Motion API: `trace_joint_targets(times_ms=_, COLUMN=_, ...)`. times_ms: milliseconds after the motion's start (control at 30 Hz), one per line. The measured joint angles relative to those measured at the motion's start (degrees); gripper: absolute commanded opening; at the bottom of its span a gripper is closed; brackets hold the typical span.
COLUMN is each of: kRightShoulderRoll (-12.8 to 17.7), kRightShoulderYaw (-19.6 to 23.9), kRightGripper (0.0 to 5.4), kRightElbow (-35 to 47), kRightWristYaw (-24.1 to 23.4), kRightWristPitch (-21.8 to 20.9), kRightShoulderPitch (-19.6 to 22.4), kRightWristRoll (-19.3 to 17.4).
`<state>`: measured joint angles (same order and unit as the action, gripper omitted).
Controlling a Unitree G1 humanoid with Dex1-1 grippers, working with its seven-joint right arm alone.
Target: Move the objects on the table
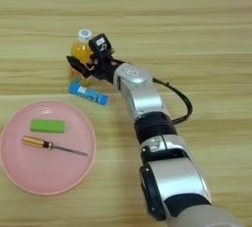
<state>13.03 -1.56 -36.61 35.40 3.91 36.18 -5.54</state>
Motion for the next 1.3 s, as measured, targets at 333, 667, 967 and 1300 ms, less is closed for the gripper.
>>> trace_joint_targets(times_ms=333, kRightShoulderRoll=-0.11, kRightShoulderYaw=0.22, kRightGripper=3.52, kRightElbow=6.08, kRightWristYaw=0.07, kRightWristPitch=0.25, kRightShoulderPitch=-0.7, kRightWristRoll=-0.37)
trace_joint_targets(times_ms=667, kRightShoulderRoll=-0.04, kRightShoulderYaw=0.23, kRightGripper=3.52, kRightElbow=21.76, kRightWristYaw=0.26, kRightWristPitch=3.22, kRightShoulderPitch=-3.99, kRightWristRoll=-1.56)
trace_joint_targets(times_ms=967, kRightShoulderRoll=0.33, kRightShoulderYaw=-1.08, kRightGripper=3.52, kRightElbow=38.12, kRightWristYaw=4.26, kRightWristPitch=7.88, kRightShoulderPitch=-7.84, kRightWristRoll=-5.17)
trace_joint_targets(times_ms=1300, kRightShoulderRoll=2.54, kRightShoulderYaw=-2.36, kRightGripper=3.52, kRightElbow=48.64, kRightWristYaw=11.57, kRightWristPitch=11.4, kRightShoulderPitch=-11.35, kRightWristRoll=-11.44)
